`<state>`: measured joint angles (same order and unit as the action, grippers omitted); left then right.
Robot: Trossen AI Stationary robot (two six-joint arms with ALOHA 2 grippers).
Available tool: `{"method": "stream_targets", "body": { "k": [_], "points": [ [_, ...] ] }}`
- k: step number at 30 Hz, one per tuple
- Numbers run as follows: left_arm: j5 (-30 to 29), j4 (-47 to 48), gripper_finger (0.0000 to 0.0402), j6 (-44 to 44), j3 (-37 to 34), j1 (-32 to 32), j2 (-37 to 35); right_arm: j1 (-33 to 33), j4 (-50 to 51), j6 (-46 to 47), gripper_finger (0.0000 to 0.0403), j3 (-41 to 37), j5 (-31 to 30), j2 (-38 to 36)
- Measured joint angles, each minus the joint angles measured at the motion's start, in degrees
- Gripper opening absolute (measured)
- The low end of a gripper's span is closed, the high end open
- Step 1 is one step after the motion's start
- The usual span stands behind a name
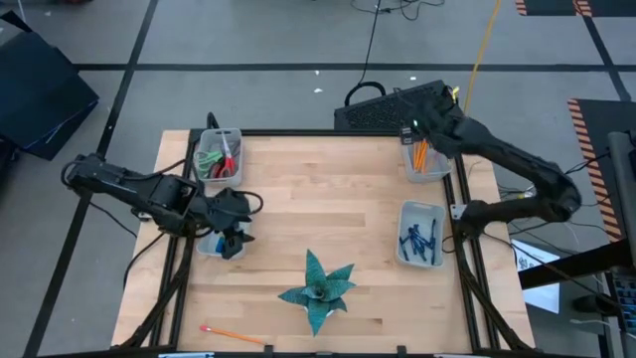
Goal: Sort crayons/erasers/pens/pencils in bins
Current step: Put the orange pencil into the top right gray bin
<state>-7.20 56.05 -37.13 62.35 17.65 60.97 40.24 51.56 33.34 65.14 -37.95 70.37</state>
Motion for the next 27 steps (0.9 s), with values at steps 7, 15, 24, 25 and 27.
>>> {"method": "stream_targets", "body": {
  "k": [7,15,24,25,27],
  "points": [
    [3.08,-9.69,0.0269,6.00,0.04,4.99,1.87,-24.82,-8.39,-3.91,0.0186,0.63,0.32,-9.19],
    [-0.53,-13.33,0.0268,5.80,3.89,20.96,11.89,-43.25,-20.09,-13.33,0.0185,-2.09,0.52,-11.61],
    [1.49,-19.53,0.0222,-7.87,4.94,30.17,23.54,-51.63,-20.27,-24.59,0.0185,-2.31,0.03,-10.69],
    [2.58,-19.45,0.0215,-10.13,4.94,30.79,24.74,-52.76,-20.33,-25.22,0.0185,-2.31,-1.19,-10.77],
    [4.14,-19.35,0.0201,-12.89,4.94,32.05,27.11,-55.25,-20.30,-25.90,0.0185,-2.31,-2.73,-11.57]
  ]
}}
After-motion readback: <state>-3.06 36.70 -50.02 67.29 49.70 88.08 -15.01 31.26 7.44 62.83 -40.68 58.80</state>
